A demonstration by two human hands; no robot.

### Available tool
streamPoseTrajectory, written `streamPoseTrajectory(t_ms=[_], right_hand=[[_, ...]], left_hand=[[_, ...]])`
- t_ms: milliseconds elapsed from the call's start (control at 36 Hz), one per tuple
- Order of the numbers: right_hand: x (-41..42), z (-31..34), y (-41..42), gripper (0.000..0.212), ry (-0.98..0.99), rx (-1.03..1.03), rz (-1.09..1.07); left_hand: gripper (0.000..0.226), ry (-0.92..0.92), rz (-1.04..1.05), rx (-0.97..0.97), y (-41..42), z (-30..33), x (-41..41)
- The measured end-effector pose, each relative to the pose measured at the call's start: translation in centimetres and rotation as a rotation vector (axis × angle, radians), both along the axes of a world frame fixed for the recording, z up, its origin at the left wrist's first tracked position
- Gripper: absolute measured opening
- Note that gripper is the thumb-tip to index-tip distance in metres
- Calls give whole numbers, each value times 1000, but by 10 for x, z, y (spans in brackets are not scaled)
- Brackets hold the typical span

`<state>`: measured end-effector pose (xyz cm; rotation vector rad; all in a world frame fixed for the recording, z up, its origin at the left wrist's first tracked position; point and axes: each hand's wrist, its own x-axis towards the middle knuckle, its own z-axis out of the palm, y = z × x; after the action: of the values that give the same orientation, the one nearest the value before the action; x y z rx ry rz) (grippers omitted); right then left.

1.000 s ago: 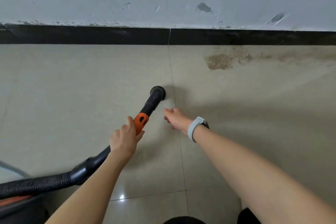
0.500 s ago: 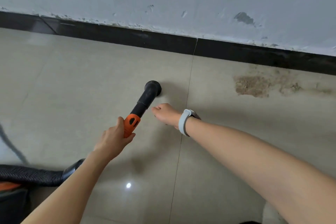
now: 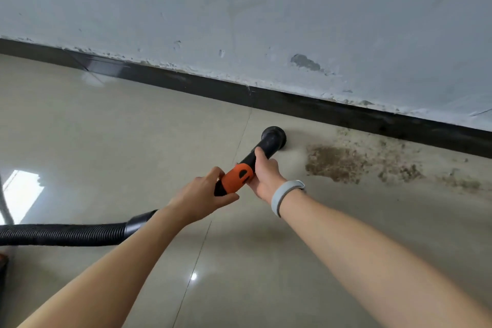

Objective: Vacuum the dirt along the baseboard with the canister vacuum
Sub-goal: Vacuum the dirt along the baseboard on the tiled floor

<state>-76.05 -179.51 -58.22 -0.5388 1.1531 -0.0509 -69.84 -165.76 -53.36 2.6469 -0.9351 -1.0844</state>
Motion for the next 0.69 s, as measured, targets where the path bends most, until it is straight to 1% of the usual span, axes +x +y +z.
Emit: streamPoseTrajectory(t_ms=[28, 111, 194, 250, 389, 528, 611, 694], right_hand=[[-6, 2, -10, 30, -13, 2, -39], [-19, 7, -36, 34, -17, -6, -107], [-23, 13, -51, 36, -26, 12, -152], [-21, 13, -53, 42, -24, 10, -165], [-11, 9, -46, 44, -85, 66, -177], [-9, -6, -40, 45, -92, 131, -205], [-2, -5, -32, 39, -100, 156, -190], [8, -2, -16, 34, -69, 155, -175]], left_hand=[[42, -24, -23, 29, -8, 3, -3], [39, -172, -122, 126, -18, 11, -12], [37, -279, -168, 158, -18, 16, -18], [35, -308, -184, 179, -13, 18, -20], [39, -343, -209, 199, -1, 12, -18], [39, -423, -276, 155, 6, -6, -8], [40, -468, -287, 83, 10, -15, 4], [40, -467, -316, 44, 12, -21, 17]])
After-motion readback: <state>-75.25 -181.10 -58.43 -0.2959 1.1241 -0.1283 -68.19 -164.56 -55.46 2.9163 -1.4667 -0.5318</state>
